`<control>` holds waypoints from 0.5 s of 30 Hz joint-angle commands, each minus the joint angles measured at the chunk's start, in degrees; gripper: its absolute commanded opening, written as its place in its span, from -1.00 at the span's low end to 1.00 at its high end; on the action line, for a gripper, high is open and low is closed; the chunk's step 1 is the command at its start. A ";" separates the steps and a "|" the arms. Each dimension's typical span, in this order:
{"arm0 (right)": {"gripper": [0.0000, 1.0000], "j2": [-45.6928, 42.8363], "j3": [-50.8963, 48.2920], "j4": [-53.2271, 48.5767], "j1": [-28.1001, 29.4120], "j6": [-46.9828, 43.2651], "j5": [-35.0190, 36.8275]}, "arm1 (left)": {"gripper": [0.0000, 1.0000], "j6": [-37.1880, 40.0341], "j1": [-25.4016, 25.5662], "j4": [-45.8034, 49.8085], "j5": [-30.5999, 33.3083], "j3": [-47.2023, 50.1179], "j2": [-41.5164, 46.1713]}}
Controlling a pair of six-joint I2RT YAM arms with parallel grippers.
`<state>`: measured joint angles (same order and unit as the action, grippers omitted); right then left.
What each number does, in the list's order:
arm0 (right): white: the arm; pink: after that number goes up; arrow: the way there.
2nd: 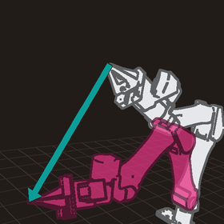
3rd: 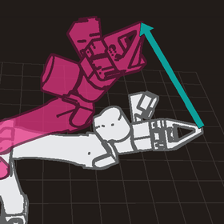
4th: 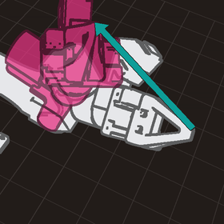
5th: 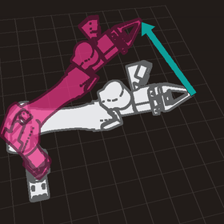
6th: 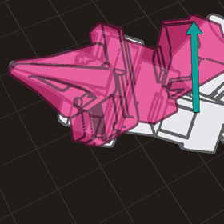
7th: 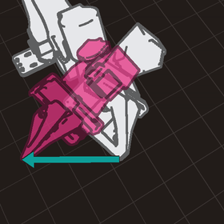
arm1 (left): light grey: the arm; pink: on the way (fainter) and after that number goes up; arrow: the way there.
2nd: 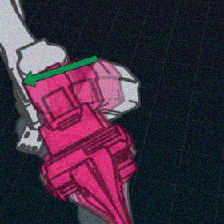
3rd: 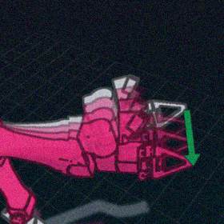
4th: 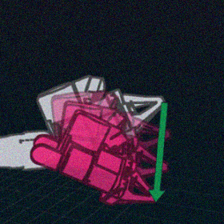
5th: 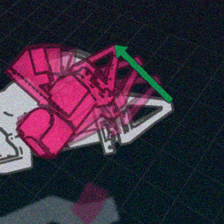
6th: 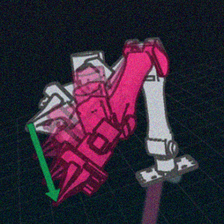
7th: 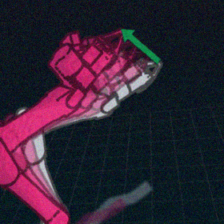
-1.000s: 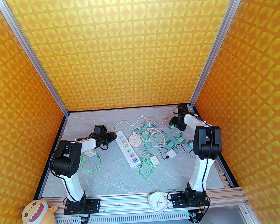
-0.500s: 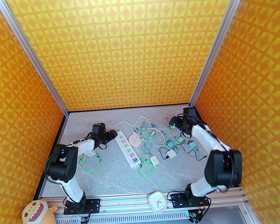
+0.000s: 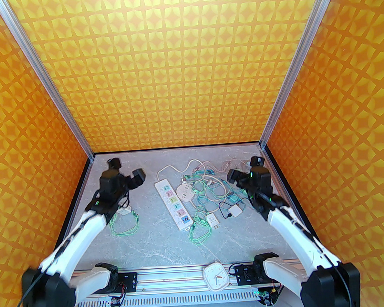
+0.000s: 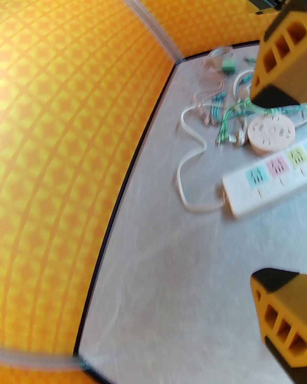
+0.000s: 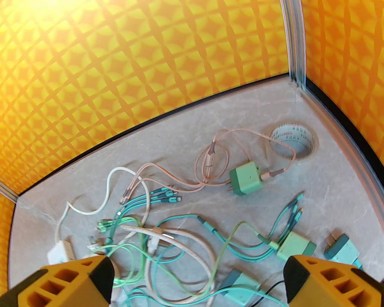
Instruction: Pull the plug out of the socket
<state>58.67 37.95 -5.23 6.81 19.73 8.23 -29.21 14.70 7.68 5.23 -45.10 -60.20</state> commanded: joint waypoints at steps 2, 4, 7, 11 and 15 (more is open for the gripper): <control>0.97 -3.01 -7.23 12.43 1.14 -9.29 5.04 | 0.98 3.70 0.29 1.88 9.55 10.18 9.76; 0.97 -2.84 -8.63 12.93 1.18 -11.21 8.03 | 0.98 3.27 0.24 4.00 10.32 13.24 14.09; 0.97 -1.53 -9.73 13.29 1.17 -12.53 9.37 | 0.98 0.11 0.55 12.80 10.50 14.36 18.84; 0.97 1.01 -13.67 19.96 1.19 -15.83 7.32 | 0.99 2.17 0.43 16.86 10.75 18.05 21.63; 0.97 2.99 -15.79 23.71 1.18 -16.28 6.66 | 0.98 9.43 0.38 9.97 13.63 20.81 21.99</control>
<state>60.55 23.49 12.78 7.77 5.72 15.03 -25.78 14.70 19.70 15.75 -25.89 -38.04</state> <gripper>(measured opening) 0.985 0.992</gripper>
